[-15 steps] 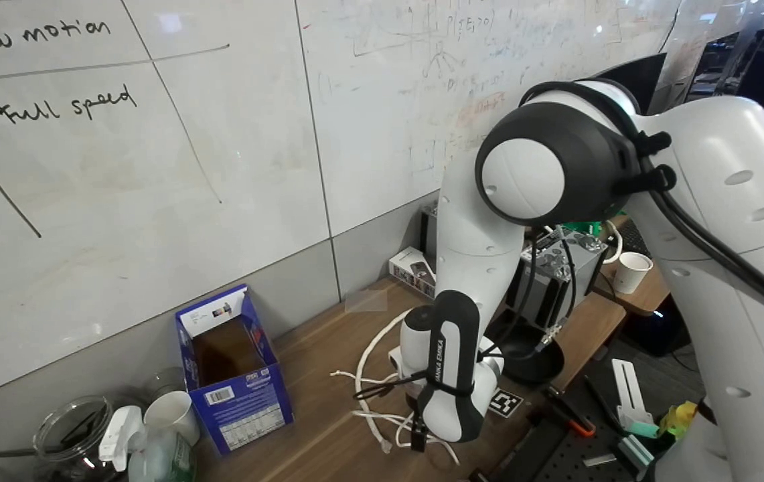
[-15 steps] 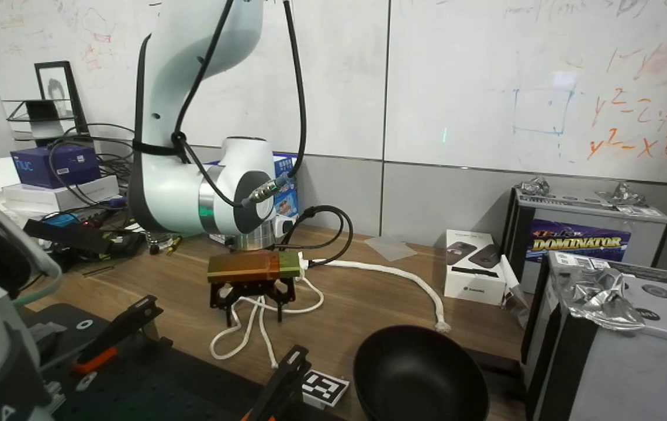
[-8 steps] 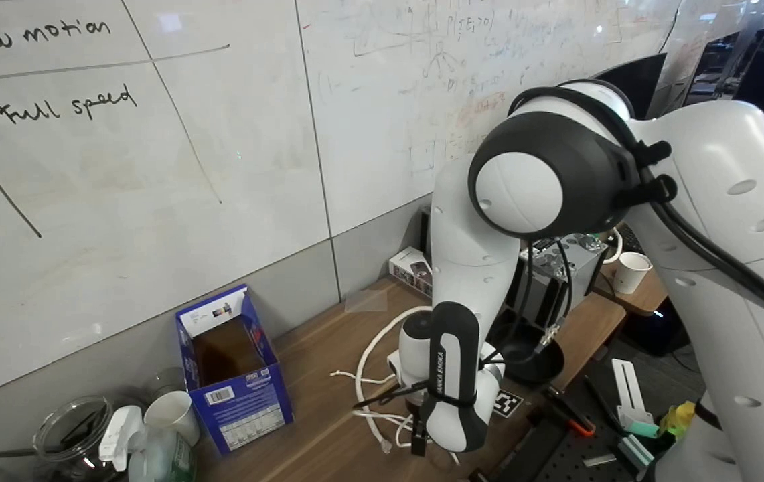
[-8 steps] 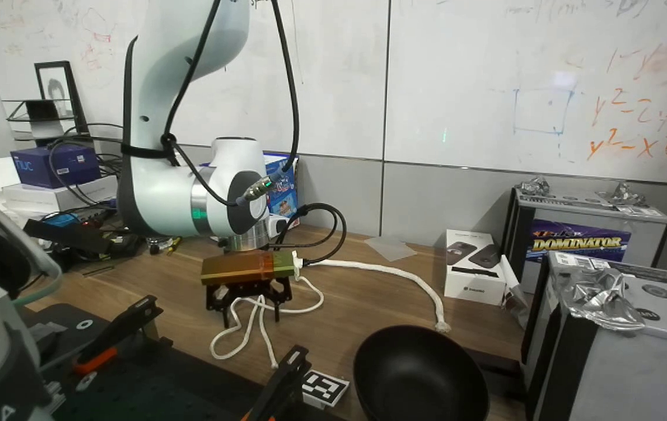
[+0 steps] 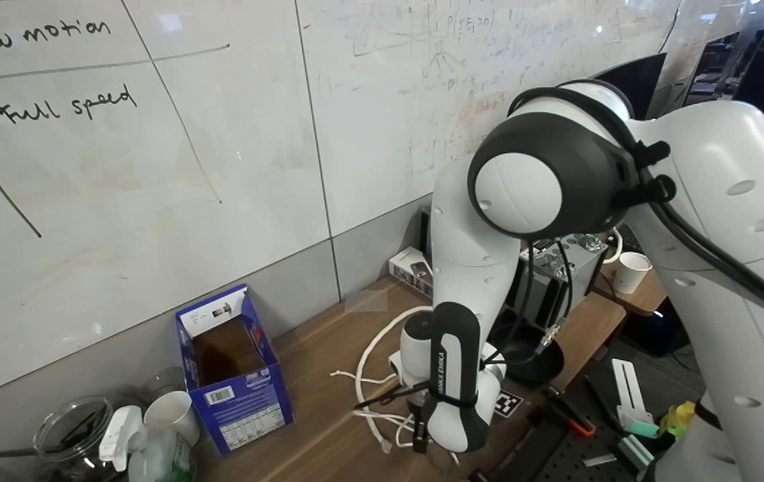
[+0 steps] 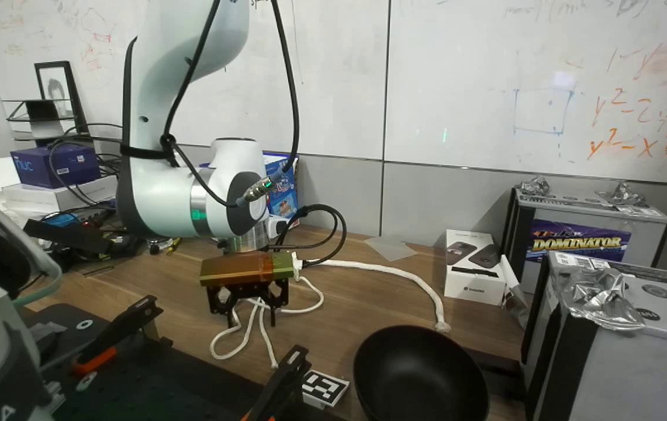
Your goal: Put the ropes in the box one at a time
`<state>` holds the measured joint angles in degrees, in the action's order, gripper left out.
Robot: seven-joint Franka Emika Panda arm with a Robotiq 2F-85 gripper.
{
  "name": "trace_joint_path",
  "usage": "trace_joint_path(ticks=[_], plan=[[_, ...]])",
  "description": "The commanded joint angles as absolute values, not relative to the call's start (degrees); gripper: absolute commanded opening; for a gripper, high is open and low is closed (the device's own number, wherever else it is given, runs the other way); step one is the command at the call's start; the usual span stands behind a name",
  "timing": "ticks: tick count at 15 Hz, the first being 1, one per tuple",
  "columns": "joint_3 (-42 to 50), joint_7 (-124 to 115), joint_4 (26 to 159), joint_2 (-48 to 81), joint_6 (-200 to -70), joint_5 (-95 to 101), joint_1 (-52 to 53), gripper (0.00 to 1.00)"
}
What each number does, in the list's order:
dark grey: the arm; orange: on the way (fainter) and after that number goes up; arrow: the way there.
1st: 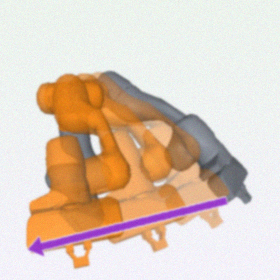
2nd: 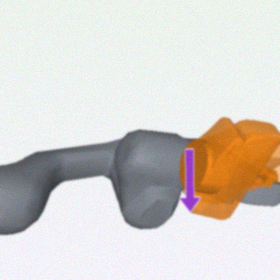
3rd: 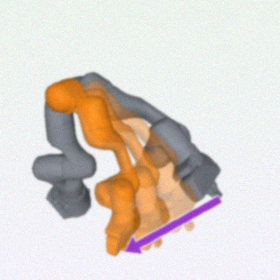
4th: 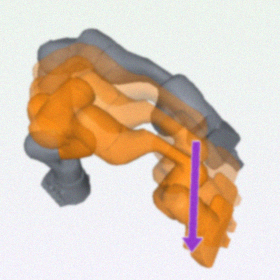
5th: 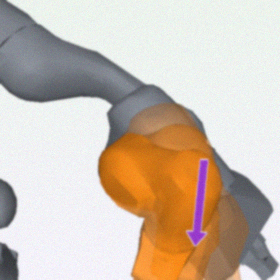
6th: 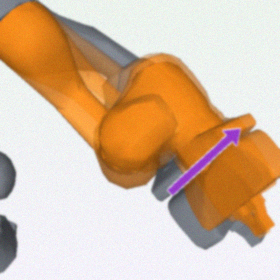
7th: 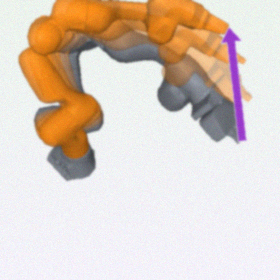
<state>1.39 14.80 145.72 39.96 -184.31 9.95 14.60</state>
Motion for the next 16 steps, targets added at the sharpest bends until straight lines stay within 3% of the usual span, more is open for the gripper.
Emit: trace_joint_path(ticks=[1,6,8,12,16], plan=[[1.08,13.89,146.28,40.39,-186.82,10.93,13.43,0.49],[0.52,13.97,146.54,40.48,-188.09,10.86,12.37,0.12],[0.42,13.85,146.39,40.52,-187.81,10.74,12.16,0.04],[-2.21,14.19,146.25,38.46,-185.37,11.39,7.59,0.07],[-15.17,17.93,145.52,33.3,-176.53,7.37,-9.0,0.07]])
